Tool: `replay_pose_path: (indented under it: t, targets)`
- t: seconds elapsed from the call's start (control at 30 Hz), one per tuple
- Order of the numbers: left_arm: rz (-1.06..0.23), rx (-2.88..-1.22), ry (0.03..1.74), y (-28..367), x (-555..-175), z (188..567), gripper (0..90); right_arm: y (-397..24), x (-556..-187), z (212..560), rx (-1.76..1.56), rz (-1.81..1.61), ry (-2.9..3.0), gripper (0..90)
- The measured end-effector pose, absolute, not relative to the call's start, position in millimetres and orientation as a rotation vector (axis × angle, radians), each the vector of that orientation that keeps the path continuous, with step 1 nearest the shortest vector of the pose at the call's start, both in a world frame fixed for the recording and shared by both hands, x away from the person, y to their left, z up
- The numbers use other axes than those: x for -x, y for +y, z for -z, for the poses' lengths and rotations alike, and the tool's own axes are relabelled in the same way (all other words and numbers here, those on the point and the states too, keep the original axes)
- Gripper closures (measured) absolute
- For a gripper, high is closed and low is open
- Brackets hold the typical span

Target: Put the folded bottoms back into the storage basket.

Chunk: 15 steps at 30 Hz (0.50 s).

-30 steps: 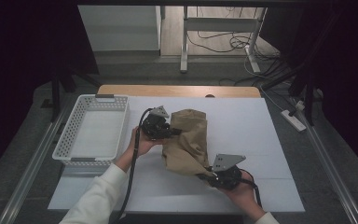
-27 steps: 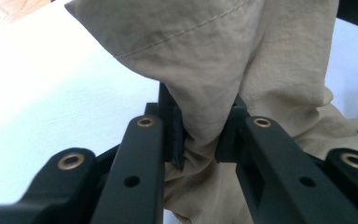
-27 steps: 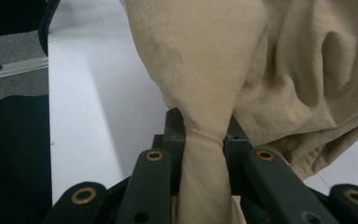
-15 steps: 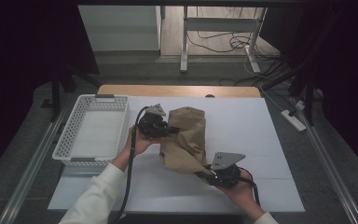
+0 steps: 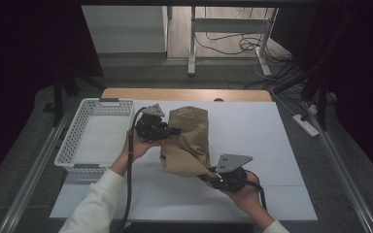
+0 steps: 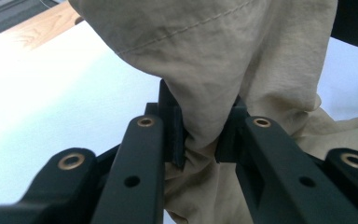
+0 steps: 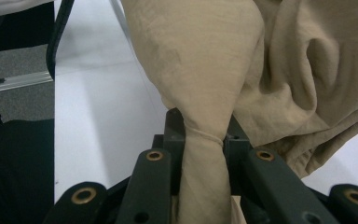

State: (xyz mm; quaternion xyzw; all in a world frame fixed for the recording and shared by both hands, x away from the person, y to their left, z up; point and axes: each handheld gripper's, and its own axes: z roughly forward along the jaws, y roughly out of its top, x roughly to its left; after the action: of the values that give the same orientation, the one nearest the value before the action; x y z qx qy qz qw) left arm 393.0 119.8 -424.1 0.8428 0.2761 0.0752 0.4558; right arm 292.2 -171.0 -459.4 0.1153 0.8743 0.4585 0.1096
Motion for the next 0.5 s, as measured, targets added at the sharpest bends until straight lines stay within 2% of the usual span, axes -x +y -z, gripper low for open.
replay_pose_path:
  t: [0.5]
  targets:
    - [-0.22,-2.053,0.678,136,-386,412,76.1,-159,-293,448,-0.3,-1.366,2.558,76.9]
